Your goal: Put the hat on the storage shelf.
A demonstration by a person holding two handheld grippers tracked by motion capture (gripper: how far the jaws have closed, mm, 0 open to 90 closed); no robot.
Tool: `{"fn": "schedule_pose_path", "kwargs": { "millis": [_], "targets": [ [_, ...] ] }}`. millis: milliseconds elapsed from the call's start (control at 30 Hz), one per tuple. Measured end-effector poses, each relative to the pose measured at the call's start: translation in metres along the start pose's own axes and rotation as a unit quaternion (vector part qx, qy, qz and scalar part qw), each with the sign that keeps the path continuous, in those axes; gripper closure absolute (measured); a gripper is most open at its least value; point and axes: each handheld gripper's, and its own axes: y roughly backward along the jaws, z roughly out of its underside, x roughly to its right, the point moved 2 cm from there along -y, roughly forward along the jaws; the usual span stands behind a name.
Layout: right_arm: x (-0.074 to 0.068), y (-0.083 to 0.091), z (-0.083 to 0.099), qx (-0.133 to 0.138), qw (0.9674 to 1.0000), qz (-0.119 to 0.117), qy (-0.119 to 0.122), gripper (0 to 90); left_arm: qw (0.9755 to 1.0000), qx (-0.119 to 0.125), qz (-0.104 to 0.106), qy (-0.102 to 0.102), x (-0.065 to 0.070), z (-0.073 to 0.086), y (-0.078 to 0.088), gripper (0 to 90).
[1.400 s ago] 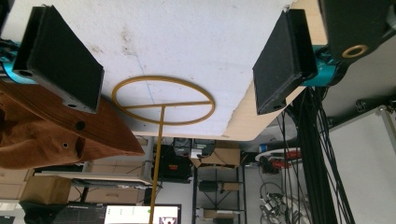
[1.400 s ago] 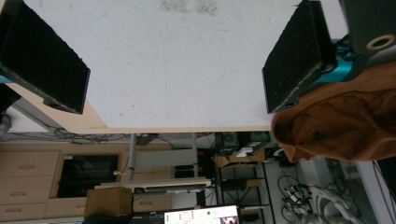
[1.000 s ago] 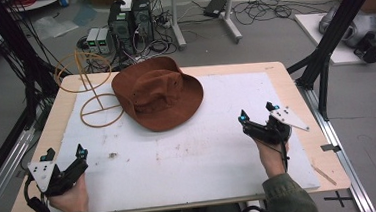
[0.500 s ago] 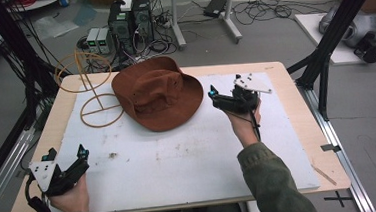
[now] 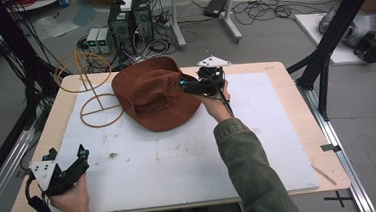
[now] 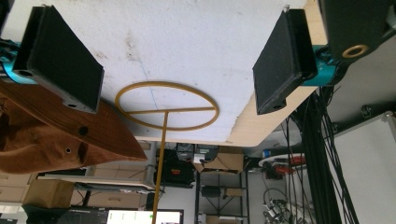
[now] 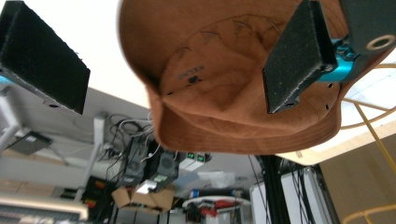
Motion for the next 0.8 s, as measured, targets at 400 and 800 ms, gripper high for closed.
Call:
{"fn": "schedule_pose_path", "kwargs": {
  "millis": [400, 800],
  "targets": [
    [-0.043, -0.054, 0.026, -0.048, 0.9979, -0.037, 0.021, 6.8, 1.0000, -0.002, -0.001, 0.005, -0.003, 0.001, -0.002, 16.6],
    [-0.071, -0.100, 0.044, -0.101, 0.9942, -0.023, 0.027, 6.9, 0.9999, -0.005, 0.003, 0.011, -0.003, 0.002, -0.004, 16.6]
  ]
}}
